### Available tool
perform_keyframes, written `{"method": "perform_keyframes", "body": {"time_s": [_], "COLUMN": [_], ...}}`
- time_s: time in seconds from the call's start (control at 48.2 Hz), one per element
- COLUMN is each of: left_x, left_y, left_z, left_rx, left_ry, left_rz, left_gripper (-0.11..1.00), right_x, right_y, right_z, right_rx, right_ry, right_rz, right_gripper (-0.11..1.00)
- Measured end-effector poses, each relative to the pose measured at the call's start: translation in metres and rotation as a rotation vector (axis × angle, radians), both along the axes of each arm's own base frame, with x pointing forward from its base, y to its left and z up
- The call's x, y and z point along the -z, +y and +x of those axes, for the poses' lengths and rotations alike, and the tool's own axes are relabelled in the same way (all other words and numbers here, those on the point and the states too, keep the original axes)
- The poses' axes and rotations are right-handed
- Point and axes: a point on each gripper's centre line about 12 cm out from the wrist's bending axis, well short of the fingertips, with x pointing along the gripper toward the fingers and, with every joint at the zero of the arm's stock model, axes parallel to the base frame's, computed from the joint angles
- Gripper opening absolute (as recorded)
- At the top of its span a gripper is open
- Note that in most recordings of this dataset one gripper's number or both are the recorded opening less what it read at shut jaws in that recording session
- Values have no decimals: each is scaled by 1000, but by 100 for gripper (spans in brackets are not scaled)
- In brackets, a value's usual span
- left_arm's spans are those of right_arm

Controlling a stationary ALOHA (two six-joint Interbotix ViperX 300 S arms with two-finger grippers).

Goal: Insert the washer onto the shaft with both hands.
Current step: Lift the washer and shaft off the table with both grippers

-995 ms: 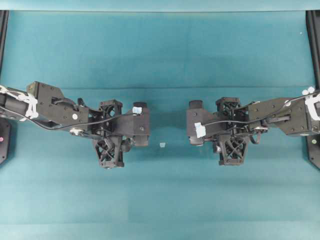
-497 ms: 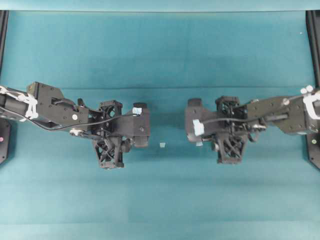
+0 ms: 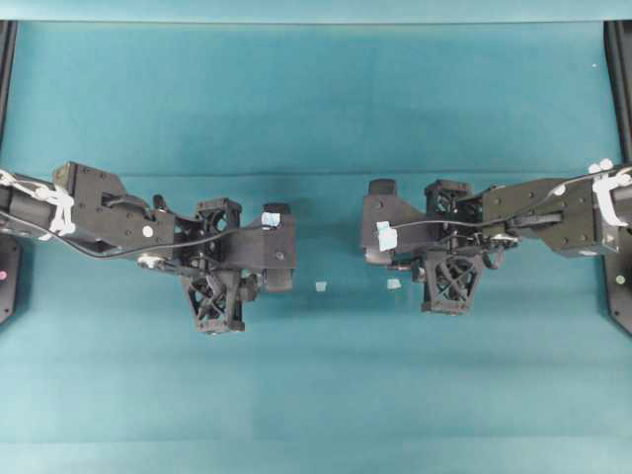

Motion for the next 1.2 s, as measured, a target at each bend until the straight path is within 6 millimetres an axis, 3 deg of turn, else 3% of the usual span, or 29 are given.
{"method": "perform_keyframes", "body": {"time_s": [1.202], "left_x": [-10], "left_y": [-3], "left_z": [2], "left_rx": [11], "left_ry": [-48], "left_rz": [0], "left_gripper": [35], "right_x": [-5], "right_y": [10], "right_z": [-6], "right_rx": [9], "right_ry": [-153], "right_rz": [18], "right_gripper": [0]}}
